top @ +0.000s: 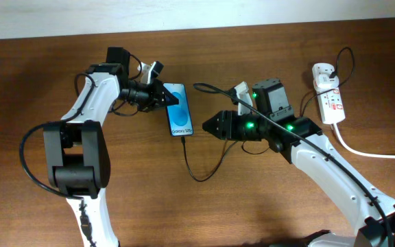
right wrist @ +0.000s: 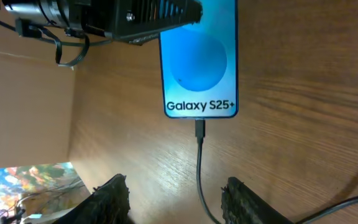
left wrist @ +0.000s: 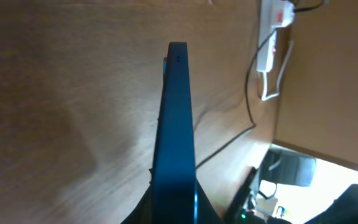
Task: Plug charger to phone and switch on socket
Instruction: 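Lower the connected phone flat onto the table with the left gripper and release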
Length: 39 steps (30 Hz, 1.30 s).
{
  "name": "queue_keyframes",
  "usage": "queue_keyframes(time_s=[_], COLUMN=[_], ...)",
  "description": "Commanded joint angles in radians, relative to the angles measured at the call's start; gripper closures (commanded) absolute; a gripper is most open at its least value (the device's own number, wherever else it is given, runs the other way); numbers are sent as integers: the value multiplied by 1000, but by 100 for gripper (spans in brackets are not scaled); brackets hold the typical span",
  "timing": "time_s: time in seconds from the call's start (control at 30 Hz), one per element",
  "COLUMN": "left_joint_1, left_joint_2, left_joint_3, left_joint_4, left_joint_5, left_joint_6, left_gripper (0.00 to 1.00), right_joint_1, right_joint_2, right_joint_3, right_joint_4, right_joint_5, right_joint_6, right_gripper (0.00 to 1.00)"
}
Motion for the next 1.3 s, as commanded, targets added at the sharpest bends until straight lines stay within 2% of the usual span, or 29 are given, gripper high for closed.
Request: queue_keyframes(time_s=[0.0,0.73,0.9,1.03,1.17,1.27], left_joint_1=[0,-53,-53,-53,-53,-52], left_joint_2=[-4,120,120,120,120,119], left_joint_3=[-16,-17,-17,-17,-17,-17], left_joint_4=[14,6,1,-3,-5,-9], left_joint_5=[-39,-90,-150,-190,-202,-267], left_joint_6=[-26,-47,-47,-47,-47,-75], left_gripper=[100,100,88,75,68,57], right_joint_1=[-1,-1,-1,-1,-1,-1], right_joint_2=[2,2,2,2,2,2], right_joint_3=[14,14,14,14,14,14], right_joint_4=[-1,-16,-17,-20,-24,-30], right_joint_5=[16,17,16,16,16,16], right_joint_6=[-22,-32,-32,-32,-32,-32], right_gripper=[48,48,48,48,48,48])
